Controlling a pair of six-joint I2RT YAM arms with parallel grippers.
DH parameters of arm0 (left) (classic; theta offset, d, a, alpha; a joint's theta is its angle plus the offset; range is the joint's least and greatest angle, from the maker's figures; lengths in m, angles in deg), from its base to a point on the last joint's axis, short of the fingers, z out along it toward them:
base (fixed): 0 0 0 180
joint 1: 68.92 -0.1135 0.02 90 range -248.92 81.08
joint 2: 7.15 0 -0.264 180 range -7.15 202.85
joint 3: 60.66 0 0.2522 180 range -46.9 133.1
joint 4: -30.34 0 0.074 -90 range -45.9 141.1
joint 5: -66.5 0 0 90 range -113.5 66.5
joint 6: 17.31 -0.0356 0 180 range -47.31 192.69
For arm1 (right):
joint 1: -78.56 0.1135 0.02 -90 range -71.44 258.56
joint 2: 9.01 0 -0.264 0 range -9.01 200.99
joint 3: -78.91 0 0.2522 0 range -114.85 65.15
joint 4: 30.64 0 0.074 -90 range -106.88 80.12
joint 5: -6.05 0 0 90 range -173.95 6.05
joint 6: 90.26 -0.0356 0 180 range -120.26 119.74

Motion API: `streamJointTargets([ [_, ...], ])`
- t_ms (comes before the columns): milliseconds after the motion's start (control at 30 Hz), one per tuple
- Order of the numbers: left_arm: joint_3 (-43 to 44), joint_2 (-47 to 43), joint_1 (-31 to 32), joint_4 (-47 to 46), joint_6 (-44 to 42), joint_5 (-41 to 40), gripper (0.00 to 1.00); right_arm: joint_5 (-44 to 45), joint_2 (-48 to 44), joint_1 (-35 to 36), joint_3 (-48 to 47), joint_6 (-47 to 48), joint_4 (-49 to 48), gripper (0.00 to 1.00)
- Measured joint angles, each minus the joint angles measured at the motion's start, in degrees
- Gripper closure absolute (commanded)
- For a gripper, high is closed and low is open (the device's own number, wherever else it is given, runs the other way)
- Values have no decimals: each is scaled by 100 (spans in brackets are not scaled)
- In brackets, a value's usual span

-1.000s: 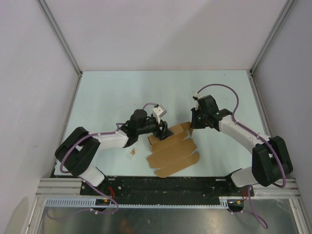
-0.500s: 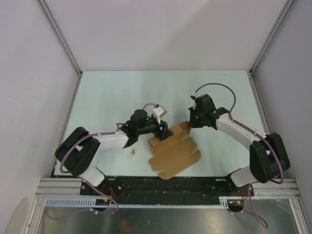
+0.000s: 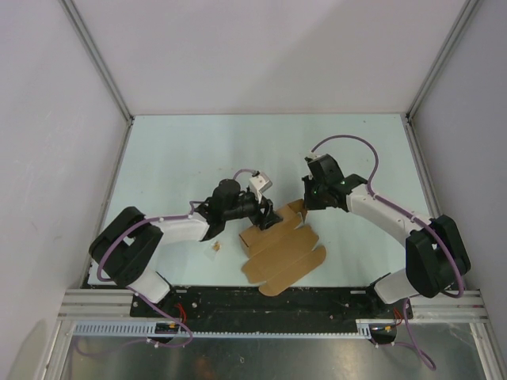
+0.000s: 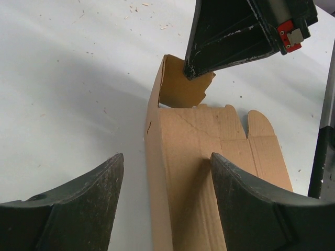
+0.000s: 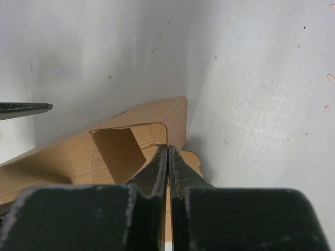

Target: Fold the paper box

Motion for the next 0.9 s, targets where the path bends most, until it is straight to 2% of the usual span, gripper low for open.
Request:
streamJointTargets([
  [900,-330,-280,190,-22,105,-131,30,238,-2,374,-90,-1093,494,100],
])
